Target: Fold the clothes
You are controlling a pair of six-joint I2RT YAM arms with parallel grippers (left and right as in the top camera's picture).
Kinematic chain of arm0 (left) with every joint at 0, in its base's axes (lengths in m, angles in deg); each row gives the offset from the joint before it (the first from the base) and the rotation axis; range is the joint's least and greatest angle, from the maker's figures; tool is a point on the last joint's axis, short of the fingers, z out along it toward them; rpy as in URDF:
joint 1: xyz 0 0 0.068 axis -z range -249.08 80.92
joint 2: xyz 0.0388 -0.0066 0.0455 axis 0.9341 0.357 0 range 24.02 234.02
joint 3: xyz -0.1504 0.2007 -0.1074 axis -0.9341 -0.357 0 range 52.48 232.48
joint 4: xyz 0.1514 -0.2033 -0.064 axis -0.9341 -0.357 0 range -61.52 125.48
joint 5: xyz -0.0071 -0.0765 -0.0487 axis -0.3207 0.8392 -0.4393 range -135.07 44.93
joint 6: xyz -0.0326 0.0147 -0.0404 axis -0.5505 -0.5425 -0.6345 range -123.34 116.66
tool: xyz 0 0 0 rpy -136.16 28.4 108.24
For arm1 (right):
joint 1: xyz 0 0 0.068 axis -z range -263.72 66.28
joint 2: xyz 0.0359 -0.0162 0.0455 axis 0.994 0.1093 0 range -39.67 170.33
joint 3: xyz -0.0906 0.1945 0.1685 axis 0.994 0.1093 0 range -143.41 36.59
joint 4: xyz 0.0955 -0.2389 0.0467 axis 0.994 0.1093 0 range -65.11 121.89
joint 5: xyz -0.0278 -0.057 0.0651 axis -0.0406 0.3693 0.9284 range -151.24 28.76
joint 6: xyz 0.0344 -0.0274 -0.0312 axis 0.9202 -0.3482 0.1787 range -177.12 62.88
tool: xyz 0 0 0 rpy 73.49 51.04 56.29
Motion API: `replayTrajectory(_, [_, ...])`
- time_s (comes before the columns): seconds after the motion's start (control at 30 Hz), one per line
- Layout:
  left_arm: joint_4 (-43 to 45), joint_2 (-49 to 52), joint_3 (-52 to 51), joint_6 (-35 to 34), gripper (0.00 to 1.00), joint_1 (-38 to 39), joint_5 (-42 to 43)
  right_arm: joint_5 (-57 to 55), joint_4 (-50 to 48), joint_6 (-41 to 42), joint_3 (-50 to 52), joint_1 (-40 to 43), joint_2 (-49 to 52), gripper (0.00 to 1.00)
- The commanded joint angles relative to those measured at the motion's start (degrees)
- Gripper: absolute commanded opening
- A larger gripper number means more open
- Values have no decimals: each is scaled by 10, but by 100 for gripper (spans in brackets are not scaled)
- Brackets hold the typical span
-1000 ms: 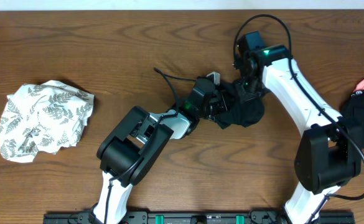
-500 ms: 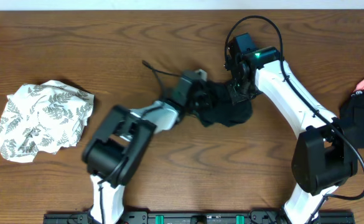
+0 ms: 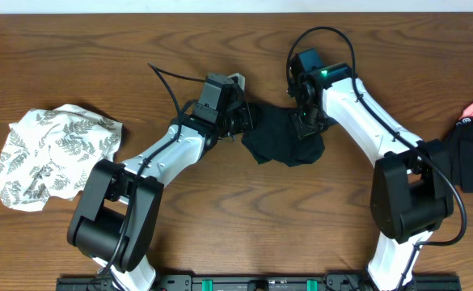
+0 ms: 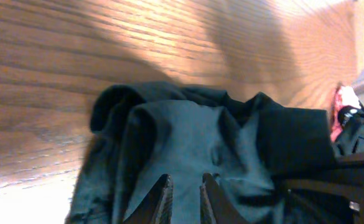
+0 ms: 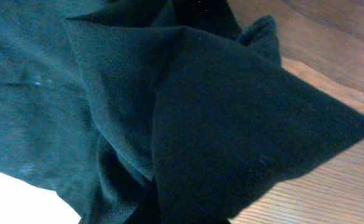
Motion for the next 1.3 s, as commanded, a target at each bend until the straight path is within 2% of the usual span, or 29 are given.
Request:
replayTrajectory(0.0, [-3,1,2,14,17,-6,-26,-22,3,8,0,-7,2,1])
replayTrajectory(0.23, [-14,-46,2,14,17,-85,-26,-26,-23,0,0,-42,2,1])
replayTrajectory(0.47, [-104,-73,2,39,17,-147,-26,-74,-93,-52,0,-93,8,1])
replayTrajectory(0.73, [-130,-100,2,52,17,-149,-26,-78,-110,-85,0,-114,37,1])
replayTrajectory(0.9, [-204,-91,-3,25,17,-149,-26,-78,-108,-84,0,-110,37,1])
replayTrajectory(1.13, [-186,-48,-15,-2,14,-117,-22,-77,-104,-83,0,-111,37,1])
replayTrajectory(1.27, [-133,-3,-15,-28,13,-85,6,-77,-101,-64,0,-112,37,1])
